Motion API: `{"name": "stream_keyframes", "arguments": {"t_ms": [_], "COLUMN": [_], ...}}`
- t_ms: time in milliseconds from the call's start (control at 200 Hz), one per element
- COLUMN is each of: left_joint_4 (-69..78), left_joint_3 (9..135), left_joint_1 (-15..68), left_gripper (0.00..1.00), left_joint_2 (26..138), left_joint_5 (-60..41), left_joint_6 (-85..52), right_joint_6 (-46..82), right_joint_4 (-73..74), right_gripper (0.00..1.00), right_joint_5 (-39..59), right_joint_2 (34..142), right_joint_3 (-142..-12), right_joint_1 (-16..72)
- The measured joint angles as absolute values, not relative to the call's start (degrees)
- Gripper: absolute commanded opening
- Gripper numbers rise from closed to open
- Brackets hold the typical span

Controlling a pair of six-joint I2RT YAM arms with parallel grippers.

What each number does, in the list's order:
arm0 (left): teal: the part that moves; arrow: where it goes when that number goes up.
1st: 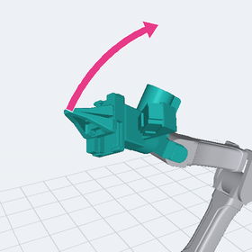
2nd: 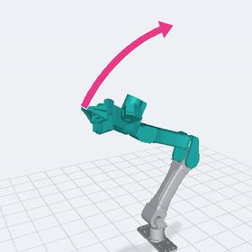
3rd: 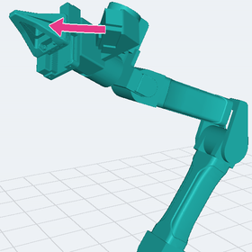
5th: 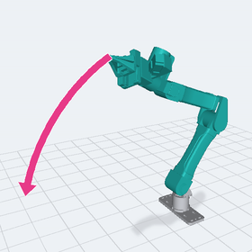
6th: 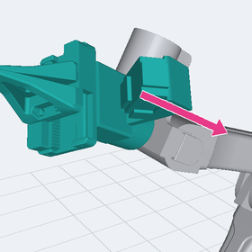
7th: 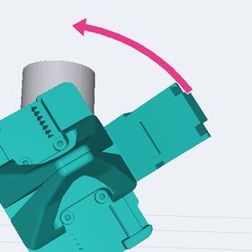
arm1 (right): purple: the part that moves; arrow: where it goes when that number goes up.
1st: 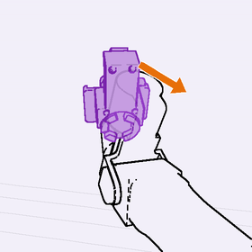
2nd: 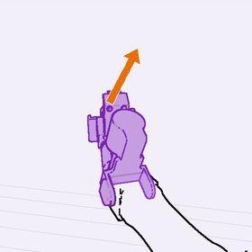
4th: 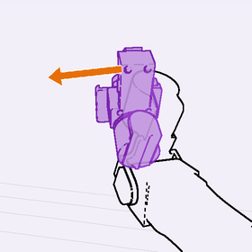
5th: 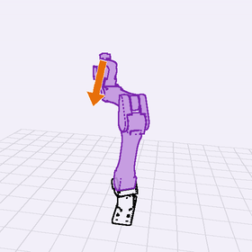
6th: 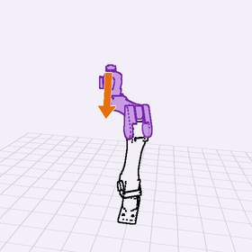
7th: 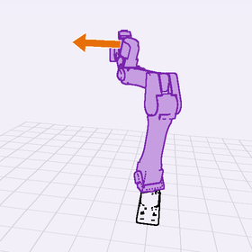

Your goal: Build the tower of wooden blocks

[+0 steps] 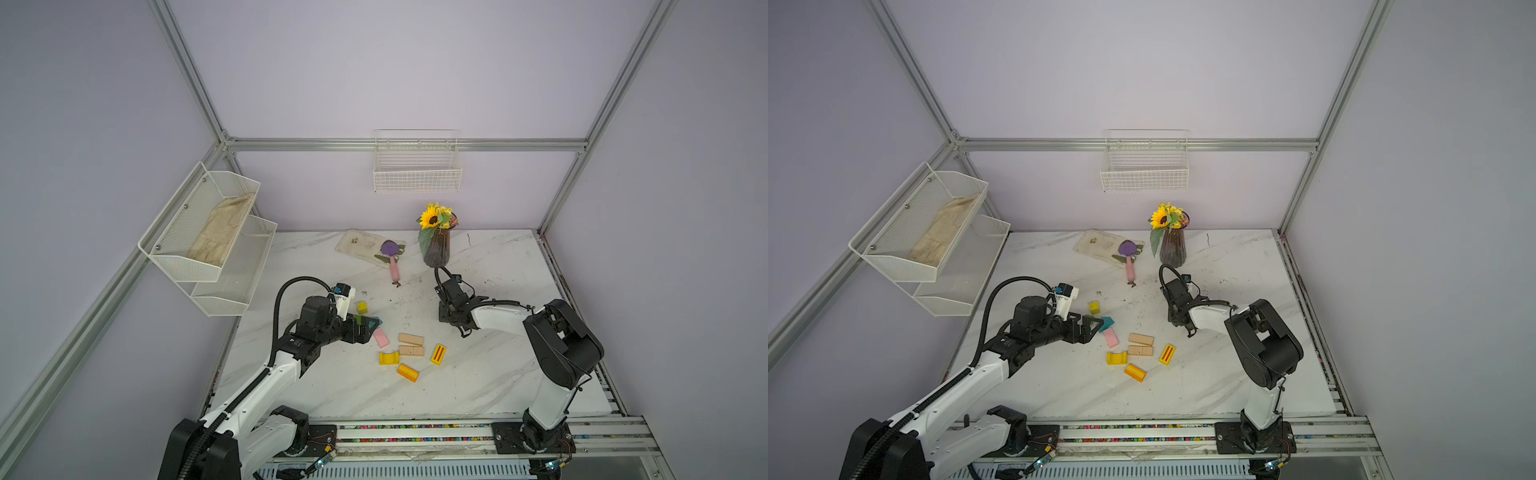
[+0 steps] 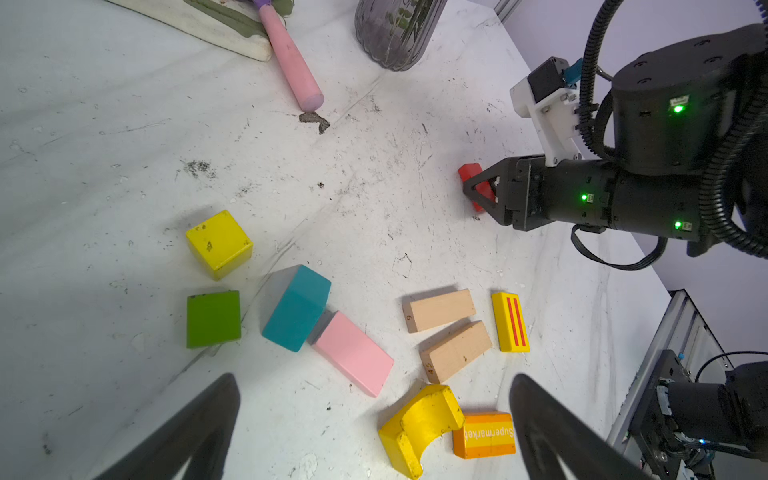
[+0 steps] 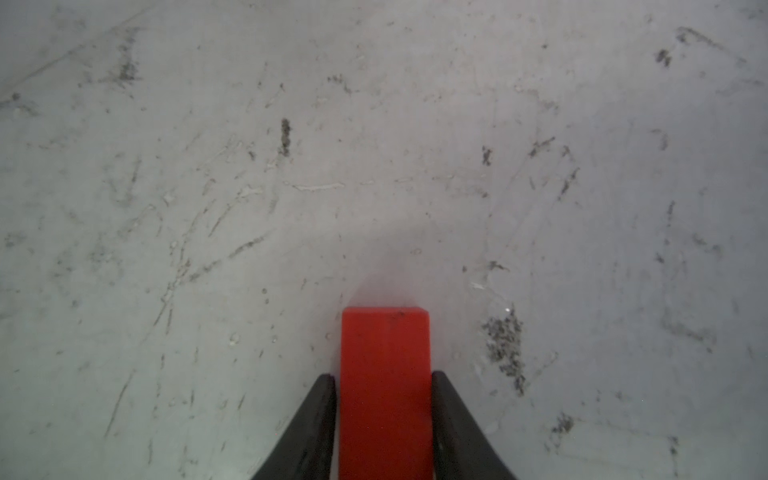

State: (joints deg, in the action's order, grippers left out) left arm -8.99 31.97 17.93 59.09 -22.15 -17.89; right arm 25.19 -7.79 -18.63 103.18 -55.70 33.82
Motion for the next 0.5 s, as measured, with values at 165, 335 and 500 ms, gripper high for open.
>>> {"name": "stream_keyframes", "arguments": {"t_ms": [165,335,500], "left_joint_4": [-9.0,-9.0,-9.0], "left_joint_3": [32.0,32.0,32.0], "left_joint_1": [17.9,18.0,18.0], "left_gripper": [1.00,1.00,1.00], "left_joint_2": [59.1,58.9,58.8], "left_joint_5": [-22.2,-22.1,-22.1], "left_joint_6": [-17.9,-18.0,-18.0], "right_joint_6": [25.0,24.9,25.2], "right_joint_4": [-7.9,-8.5,-9.8], "right_gripper": [0.56,0.67,0.75], "right_joint_5": [-18.7,-19.2,-19.5], "right_joint_2": [103.7,103.6,100.6], "right_joint_3": [-56.4,-56.5,-55.4], "right_joint_1": [34.2,34.4,34.7]}}
